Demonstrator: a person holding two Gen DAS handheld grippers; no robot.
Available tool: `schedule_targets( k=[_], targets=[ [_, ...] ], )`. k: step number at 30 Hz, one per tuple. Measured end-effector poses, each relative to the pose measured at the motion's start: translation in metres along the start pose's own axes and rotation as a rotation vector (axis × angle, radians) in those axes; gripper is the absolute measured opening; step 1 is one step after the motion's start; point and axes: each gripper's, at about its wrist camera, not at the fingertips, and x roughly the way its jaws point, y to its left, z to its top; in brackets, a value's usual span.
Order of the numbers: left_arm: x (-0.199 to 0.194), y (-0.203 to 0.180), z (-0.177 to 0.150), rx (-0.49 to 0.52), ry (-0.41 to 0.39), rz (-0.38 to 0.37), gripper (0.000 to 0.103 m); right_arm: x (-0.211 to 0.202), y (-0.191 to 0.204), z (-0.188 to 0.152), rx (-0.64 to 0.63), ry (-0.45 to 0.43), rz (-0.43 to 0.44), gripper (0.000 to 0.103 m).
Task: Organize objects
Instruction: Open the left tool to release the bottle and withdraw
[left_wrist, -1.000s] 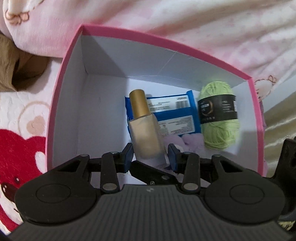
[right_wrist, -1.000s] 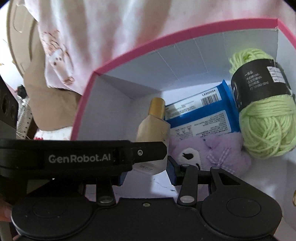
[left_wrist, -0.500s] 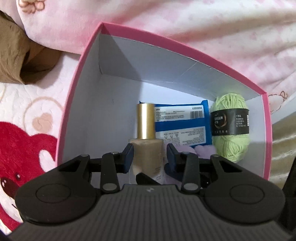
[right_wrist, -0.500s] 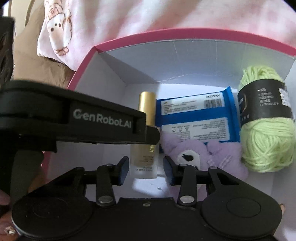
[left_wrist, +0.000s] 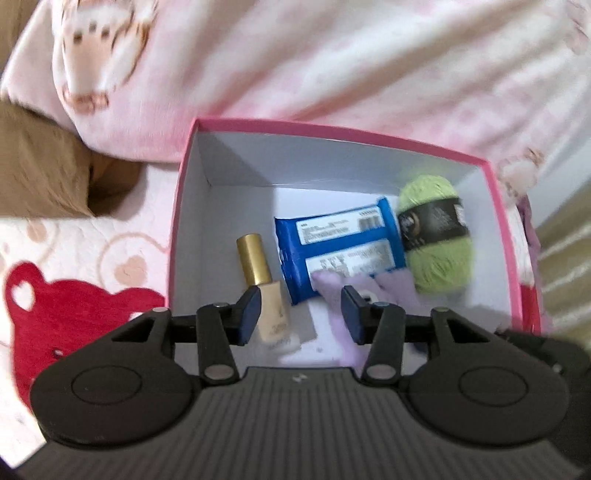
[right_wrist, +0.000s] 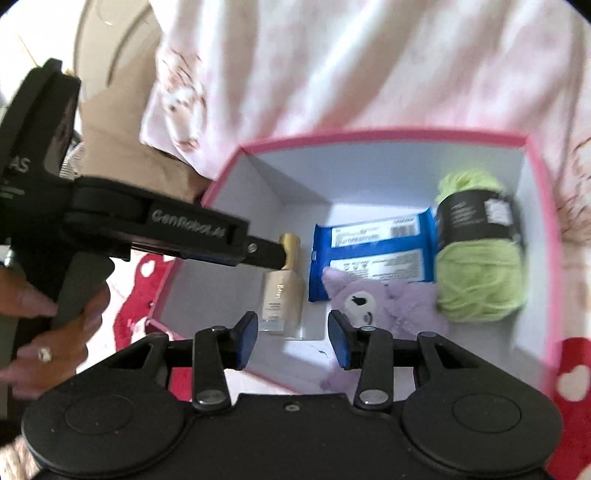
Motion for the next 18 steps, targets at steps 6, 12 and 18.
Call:
schedule_targets(
  k=[6,12,18],
  targets=[
    [-0.051,-0.031,-0.023,0.133,0.009,0.005,0.05,-0.07,-0.003,-0.024,-0.051,-0.063,-0.015,0.047],
    [-0.109,-0.067,-0.045,0.207,0.015,-0.014,0.05,-0.124,-0.003,-0.039,-0.126,-0.078,-0.055,0.047],
    [-0.159,-0.103,-0.069,0.292,0.012,0.014,0.05,-0.164,0.001,-0.045,-0.184,-0.052,-0.063,0.047]
  ],
)
